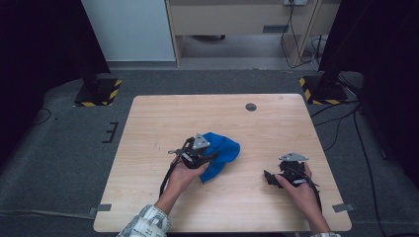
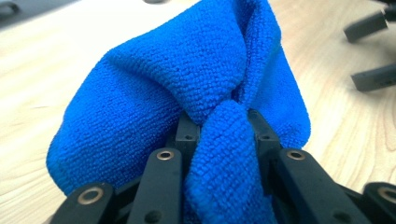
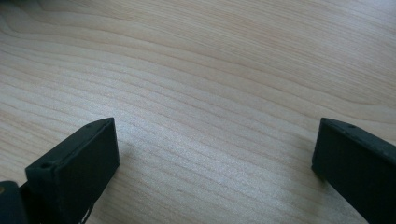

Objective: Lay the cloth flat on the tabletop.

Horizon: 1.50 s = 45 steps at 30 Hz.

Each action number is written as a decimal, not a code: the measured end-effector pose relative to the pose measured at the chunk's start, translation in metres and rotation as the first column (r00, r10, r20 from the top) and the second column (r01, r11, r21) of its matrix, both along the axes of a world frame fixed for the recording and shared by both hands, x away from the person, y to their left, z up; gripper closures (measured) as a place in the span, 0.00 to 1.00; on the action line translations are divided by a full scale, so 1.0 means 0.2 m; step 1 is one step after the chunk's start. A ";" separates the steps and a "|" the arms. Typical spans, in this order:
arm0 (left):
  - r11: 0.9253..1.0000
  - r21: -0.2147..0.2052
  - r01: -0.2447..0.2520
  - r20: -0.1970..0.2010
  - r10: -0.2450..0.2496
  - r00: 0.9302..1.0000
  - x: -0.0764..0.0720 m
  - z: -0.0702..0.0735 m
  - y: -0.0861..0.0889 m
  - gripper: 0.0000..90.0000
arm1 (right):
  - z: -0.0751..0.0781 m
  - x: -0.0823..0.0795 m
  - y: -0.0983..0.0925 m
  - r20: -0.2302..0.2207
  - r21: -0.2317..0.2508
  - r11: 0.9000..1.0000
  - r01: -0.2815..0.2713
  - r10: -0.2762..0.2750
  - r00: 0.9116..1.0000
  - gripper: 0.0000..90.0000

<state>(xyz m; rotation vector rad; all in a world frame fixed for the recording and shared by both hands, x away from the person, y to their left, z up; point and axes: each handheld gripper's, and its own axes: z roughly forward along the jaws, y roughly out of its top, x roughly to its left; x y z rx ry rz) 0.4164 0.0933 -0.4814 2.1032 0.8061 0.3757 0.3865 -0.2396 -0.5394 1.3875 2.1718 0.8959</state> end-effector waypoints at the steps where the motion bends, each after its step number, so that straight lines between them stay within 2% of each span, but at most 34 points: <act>1: 1.000 0.007 0.006 -0.010 -0.006 1.000 0.00 -0.02 -0.03 0.78 | 0.00 0.00 0.00 0.000 0.000 1.000 0.000 0.000 1.000 0.01; 5: 0.998 0.062 0.026 -0.041 -0.024 0.999 0.03 -0.10 -0.13 0.78 | 0.00 0.00 0.00 0.000 0.000 1.000 -0.001 0.001 1.000 0.01; 10: 0.994 0.105 0.022 -0.059 -0.015 0.998 0.04 -0.18 -0.17 0.76 | 0.00 0.00 0.00 0.000 0.000 1.000 0.000 0.000 1.000 0.01; 11: 0.994 0.104 0.018 -0.039 -0.014 0.999 0.04 -0.21 -0.17 0.70 | 0.00 0.00 0.00 0.000 0.000 1.000 0.000 0.000 1.000 0.01; 12: 0.994 0.104 0.018 -0.039 -0.014 0.999 0.04 -0.21 -0.17 0.65 | 0.00 0.00 0.00 0.000 0.000 1.000 0.000 0.000 1.000 0.01; 14: 0.996 0.092 0.008 -0.017 -0.006 1.000 0.02 -0.21 -0.16 0.49 | 0.00 0.00 0.00 0.000 0.000 1.000 0.000 0.000 1.000 0.01; 15: 0.998 0.066 0.008 -0.001 -0.008 1.000 0.01 -0.19 -0.15 0.39 | 0.00 0.00 0.00 0.001 0.000 1.000 0.002 -0.002 1.000 0.01; 16: 0.998 0.066 0.008 -0.001 -0.008 1.000 0.01 -0.19 -0.15 0.30 | 0.00 0.00 0.00 0.001 0.000 1.000 0.002 -0.002 1.000 0.01; 18: 1.000 0.024 0.003 0.025 -0.003 1.000 -0.01 -0.14 -0.12 0.29 | 0.00 0.00 0.00 0.000 0.000 1.000 0.000 0.000 1.000 0.01; 19: 1.000 0.011 -0.004 0.038 0.003 0.999 -0.02 -0.12 -0.11 0.24 | 0.00 0.00 0.00 -0.001 0.002 1.000 0.004 -0.004 1.000 0.01; 23: 0.999 -0.025 -0.030 0.093 0.032 0.995 -0.06 -0.03 -0.02 0.15 | 0.00 0.00 0.00 -0.001 0.001 1.000 0.001 -0.001 1.000 0.02; 26: 0.997 -0.054 -0.048 0.110 0.054 0.992 -0.09 0.01 0.05 0.12 | 0.00 -0.01 0.00 0.007 0.004 1.000 -0.019 0.018 1.000 0.06; 29: 0.996 -0.058 -0.064 0.122 0.071 0.990 -0.14 0.03 0.16 0.12 | 0.01 -0.02 0.01 0.025 0.001 0.998 -0.055 0.055 0.998 0.11; 32: 0.994 -0.058 -0.089 0.127 0.096 0.987 -0.18 0.03 0.25 0.14 | 0.04 -0.04 0.03 0.054 0.015 0.995 -0.098 0.097 0.994 0.24; 33: 0.994 -0.050 -0.094 0.115 0.099 0.988 -0.20 0.03 0.30 0.16 | 0.04 -0.04 0.04 0.064 0.015 0.994 -0.109 0.108 0.992 0.27; 34: 0.994 -0.046 -0.097 0.108 0.102 0.989 -0.21 0.02 0.32 0.21 | 0.06 -0.05 0.06 0.073 0.016 0.991 -0.131 0.129 0.989 0.34; 37: 0.994 -0.029 -0.104 0.069 0.106 0.992 -0.25 0.00 0.38 0.28 | 0.08 -0.07 0.09 0.085 0.027 0.986 -0.167 0.164 0.983 0.46; 42: 0.992 -0.023 -0.127 0.056 0.128 0.990 -0.25 -0.04 0.41 0.37 | 0.13 -0.09 0.18 0.126 0.065 0.964 -0.258 0.249 0.960 0.71; 45: 0.993 0.007 -0.120 0.033 0.120 0.992 -0.22 -0.08 0.39 0.42 | 0.14 -0.11 0.24 0.132 0.073 0.949 -0.308 0.297 0.946 0.76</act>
